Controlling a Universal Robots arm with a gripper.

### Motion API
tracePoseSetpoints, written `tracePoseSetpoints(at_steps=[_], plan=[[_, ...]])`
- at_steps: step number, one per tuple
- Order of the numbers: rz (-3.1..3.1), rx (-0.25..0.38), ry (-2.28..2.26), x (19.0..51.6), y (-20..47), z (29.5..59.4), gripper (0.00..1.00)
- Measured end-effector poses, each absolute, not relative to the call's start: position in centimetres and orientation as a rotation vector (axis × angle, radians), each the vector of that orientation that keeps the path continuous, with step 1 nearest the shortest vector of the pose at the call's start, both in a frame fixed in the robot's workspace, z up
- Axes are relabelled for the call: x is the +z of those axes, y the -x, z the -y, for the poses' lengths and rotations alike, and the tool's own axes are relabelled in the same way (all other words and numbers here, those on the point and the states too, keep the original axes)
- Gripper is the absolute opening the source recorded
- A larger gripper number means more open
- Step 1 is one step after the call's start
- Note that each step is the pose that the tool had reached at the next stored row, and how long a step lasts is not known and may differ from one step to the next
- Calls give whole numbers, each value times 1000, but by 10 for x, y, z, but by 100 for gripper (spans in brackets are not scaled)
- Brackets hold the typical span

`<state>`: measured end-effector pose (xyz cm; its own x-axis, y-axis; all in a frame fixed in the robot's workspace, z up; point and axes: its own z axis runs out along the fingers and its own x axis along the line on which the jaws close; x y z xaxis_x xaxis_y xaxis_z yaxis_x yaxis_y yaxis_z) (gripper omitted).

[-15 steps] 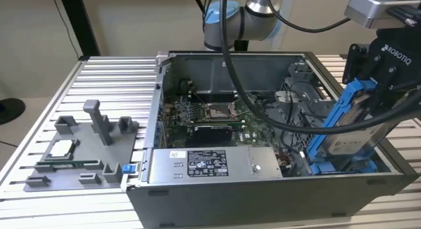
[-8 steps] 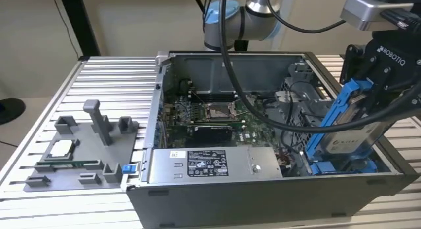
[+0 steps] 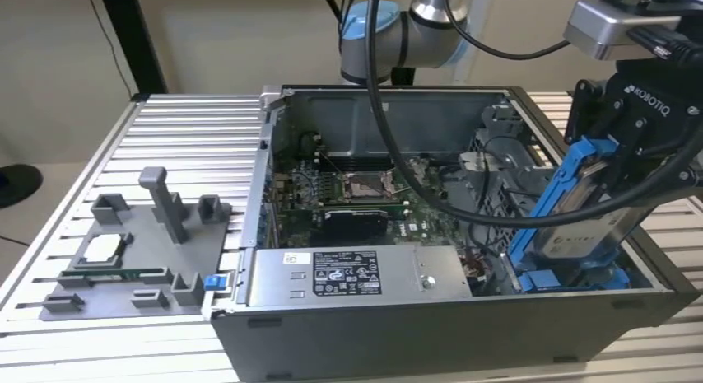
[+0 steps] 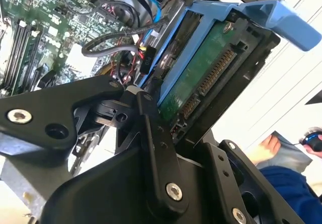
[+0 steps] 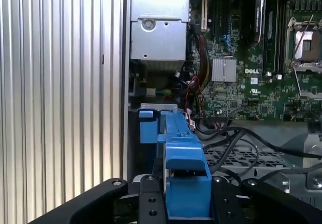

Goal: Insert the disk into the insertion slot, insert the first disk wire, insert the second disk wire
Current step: 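Insert the disk into the insertion slot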

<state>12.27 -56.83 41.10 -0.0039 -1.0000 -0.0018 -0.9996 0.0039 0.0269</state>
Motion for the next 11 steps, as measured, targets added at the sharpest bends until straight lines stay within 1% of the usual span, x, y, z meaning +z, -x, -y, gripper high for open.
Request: tracePoseSetpoints(at_steps=[11], plan=[[2233, -33, -2187, 395, -126, 567, 0]])
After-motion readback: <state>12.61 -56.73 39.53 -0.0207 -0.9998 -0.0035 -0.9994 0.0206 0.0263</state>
